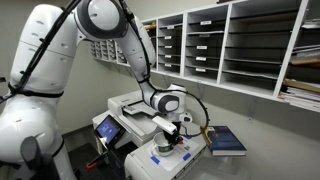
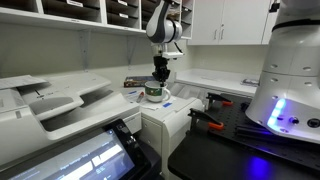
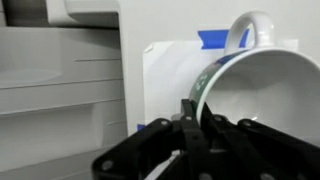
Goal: Move the mug to the right
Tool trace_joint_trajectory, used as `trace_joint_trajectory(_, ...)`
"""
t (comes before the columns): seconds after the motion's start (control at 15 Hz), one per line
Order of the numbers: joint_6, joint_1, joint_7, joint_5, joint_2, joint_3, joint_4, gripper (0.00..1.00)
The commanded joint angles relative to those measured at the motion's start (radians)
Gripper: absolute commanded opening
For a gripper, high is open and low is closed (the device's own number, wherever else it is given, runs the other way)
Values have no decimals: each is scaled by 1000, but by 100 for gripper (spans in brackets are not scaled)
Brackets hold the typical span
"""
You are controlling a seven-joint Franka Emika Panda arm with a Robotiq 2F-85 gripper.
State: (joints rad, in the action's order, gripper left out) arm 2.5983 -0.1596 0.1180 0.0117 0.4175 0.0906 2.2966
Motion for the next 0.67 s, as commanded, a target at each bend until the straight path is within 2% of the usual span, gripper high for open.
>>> trace_joint_trajectory(0.0, -47, -38, -2, -43, 18, 4, -71, 3)
trace_joint_trajectory(0.6, -72, -75, -32, -76, 97, 13, -157, 3)
